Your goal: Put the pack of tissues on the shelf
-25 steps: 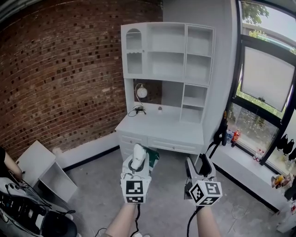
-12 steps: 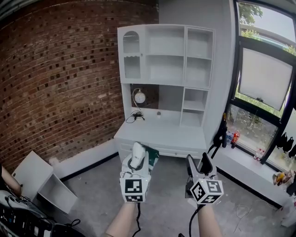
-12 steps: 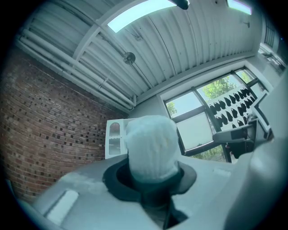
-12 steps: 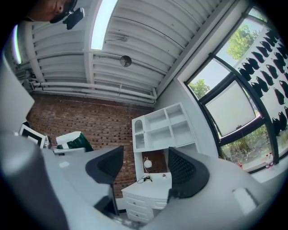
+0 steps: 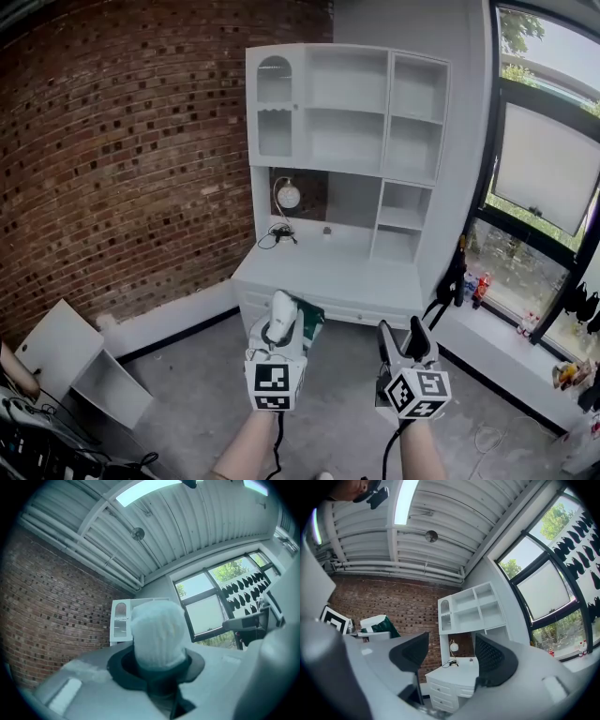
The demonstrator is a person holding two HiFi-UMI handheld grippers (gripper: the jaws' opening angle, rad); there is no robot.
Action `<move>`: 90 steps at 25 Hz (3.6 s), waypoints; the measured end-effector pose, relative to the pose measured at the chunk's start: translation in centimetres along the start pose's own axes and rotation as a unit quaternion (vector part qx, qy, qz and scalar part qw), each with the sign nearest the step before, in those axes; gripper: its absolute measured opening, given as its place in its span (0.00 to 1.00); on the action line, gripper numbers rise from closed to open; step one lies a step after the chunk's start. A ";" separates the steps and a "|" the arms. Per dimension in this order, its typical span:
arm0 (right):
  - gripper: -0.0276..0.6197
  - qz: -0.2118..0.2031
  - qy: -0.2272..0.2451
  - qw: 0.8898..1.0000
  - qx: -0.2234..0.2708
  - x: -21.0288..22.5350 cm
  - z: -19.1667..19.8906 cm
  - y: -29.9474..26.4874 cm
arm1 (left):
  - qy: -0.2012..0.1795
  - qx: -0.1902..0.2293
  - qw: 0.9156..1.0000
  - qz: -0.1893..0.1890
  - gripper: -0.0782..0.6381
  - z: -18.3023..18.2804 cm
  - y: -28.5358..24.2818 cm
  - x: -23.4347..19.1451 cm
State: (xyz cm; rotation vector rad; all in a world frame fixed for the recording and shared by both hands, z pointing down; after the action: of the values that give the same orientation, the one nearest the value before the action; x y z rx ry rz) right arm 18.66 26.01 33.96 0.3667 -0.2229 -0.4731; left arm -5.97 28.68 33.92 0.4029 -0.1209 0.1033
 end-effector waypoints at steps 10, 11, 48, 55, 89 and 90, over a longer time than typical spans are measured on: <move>0.51 -0.024 -0.006 1.000 0.008 4.6 0.8 -6.0 | -0.016 0.010 1.000 -0.018 0.25 1.2 -6.5 0.7; 0.51 -0.026 -0.006 1.000 0.009 5.0 0.8 -6.4 | -0.017 0.011 1.000 -0.019 0.25 1.3 -7.1 0.9; 0.51 0.037 -0.004 0.999 0.001 1.8 11.8 -23.1 | 0.003 0.003 0.999 0.043 0.25 11.4 -21.5 -11.7; 0.51 0.051 0.001 0.999 -0.019 3.5 13.6 -25.1 | 0.018 -0.016 0.999 0.046 0.25 14.2 -23.8 -12.1; 0.51 0.030 -0.059 0.996 -0.062 17.4 22.4 -36.4 | 0.015 -0.045 0.999 0.019 0.25 23.5 -39.7 -7.1; 0.51 0.034 -0.058 0.996 -0.062 17.4 22.7 -36.9 | 0.017 -0.044 0.999 0.023 0.25 23.8 -40.2 -7.4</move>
State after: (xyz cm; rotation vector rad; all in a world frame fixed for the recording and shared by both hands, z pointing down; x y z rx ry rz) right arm 12.34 -19.45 42.27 0.2102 -0.3171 -0.4397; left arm -10.56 -18.12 39.15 0.3111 -0.1010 0.1488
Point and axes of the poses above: the fingertips, and each gripper's own axes: y backward along the fingers, x to its right, z out of its underside, the point moved 5 cm from there along y, backward along the fingers, and after that the axes turned 11 degrees about x, right-handed, at the moved point
